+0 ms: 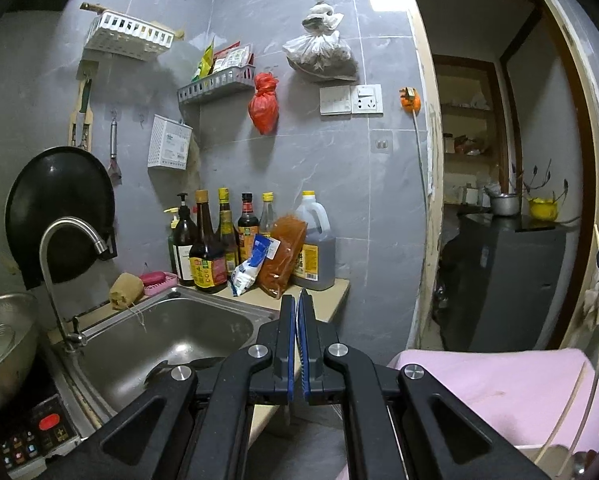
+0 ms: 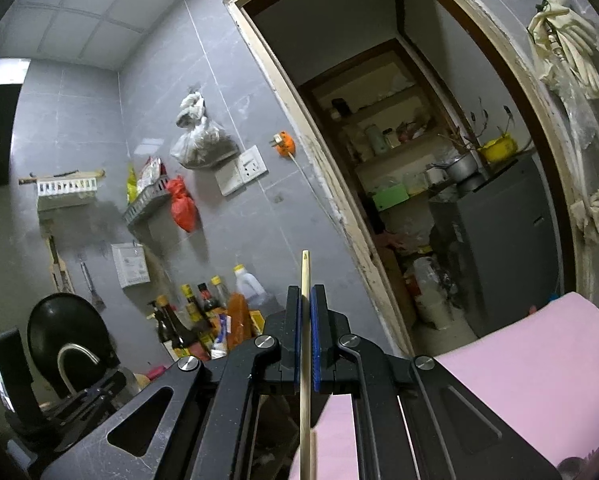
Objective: Organize utensils
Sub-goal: 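Carry the chopstick to the white holder and drop it in with the right tool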
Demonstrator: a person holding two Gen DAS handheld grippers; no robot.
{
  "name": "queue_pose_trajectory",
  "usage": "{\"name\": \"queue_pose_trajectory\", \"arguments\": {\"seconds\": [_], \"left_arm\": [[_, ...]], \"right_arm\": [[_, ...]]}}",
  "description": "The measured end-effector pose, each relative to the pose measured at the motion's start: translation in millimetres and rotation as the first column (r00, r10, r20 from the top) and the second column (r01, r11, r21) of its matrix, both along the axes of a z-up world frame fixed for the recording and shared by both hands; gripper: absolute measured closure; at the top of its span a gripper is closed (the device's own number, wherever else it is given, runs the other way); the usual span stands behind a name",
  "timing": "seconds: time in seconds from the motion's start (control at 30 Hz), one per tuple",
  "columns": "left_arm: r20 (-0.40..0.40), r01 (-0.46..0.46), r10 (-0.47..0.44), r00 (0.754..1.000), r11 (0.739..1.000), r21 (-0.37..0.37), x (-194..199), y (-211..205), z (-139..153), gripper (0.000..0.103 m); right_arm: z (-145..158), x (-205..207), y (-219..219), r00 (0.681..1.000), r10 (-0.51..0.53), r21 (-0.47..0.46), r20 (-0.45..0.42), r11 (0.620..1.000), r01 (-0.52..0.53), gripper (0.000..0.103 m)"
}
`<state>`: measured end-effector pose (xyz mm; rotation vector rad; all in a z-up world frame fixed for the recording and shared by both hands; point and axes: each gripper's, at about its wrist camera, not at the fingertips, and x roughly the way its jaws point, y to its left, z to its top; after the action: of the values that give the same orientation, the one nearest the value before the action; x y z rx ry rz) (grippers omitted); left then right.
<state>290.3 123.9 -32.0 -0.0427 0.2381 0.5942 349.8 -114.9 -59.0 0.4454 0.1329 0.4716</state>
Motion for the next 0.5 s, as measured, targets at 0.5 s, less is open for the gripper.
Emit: {"name": "queue_pose_trajectory", "arguments": {"seconds": [0.5], "left_arm": [[-0.038,0.022,-0.021,0.999,0.999,0.038,0,-16,-13,0.1]], "right_arm": [[-16,-6,2,1.0,0.021,-0.091,0.0,0.996,-0.021,0.099]]}}
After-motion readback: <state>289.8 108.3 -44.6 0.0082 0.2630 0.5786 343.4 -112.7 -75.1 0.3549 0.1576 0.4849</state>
